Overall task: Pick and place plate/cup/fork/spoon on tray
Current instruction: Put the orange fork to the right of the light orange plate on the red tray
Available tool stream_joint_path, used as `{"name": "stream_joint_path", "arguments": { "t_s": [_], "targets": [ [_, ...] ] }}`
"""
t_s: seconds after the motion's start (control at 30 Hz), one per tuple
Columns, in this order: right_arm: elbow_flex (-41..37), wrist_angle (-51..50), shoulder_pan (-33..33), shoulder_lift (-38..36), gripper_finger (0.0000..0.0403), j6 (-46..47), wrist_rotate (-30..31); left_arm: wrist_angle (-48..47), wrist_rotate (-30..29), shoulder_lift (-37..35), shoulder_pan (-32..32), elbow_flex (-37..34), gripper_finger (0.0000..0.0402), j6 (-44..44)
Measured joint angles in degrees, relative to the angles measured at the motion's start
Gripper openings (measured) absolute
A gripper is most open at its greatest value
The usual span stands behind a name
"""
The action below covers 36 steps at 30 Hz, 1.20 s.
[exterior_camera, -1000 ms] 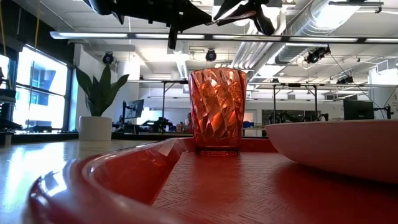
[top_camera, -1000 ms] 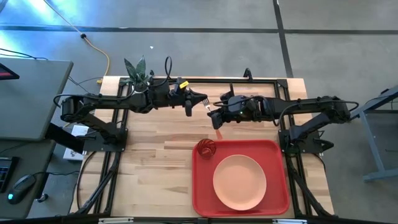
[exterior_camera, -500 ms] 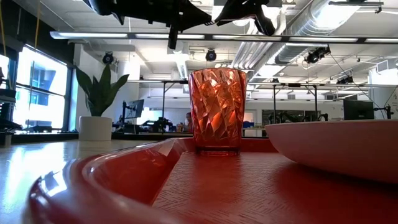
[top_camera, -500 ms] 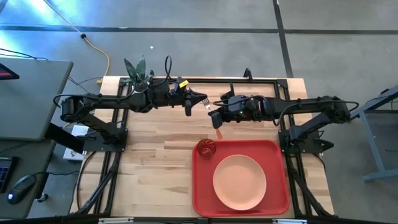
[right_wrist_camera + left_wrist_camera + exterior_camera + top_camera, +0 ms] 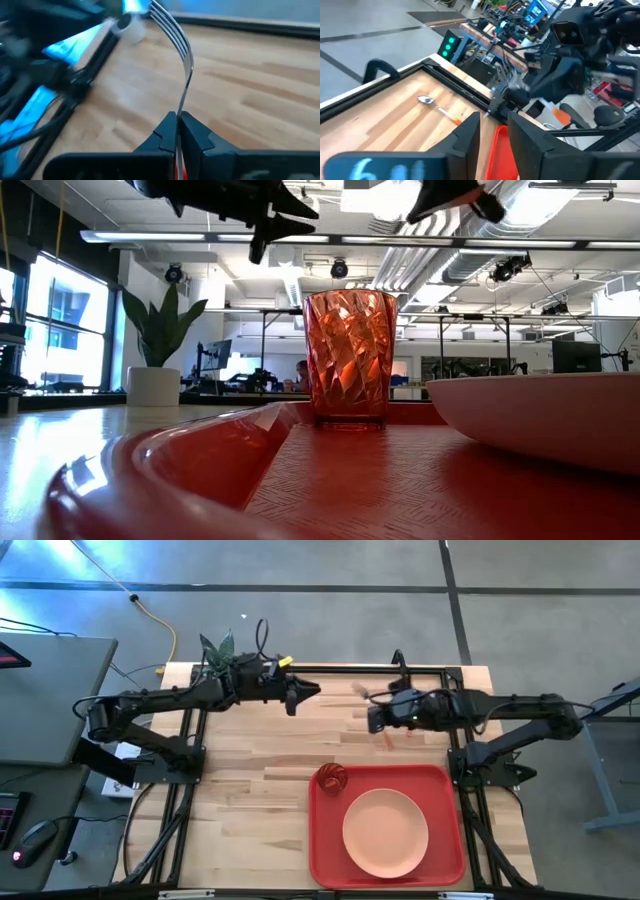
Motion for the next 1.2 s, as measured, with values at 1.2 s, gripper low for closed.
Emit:
{"name": "stream_joint_path", "arguments": {
  "t_s": [1.2],
  "targets": [
    [-18.9,-22.3,42.2,2.7,0.0000,66.0,-8.4,-13.4,-4.0,-5.5,3.1,0.1,0.0113,5.4]
  ]
}}
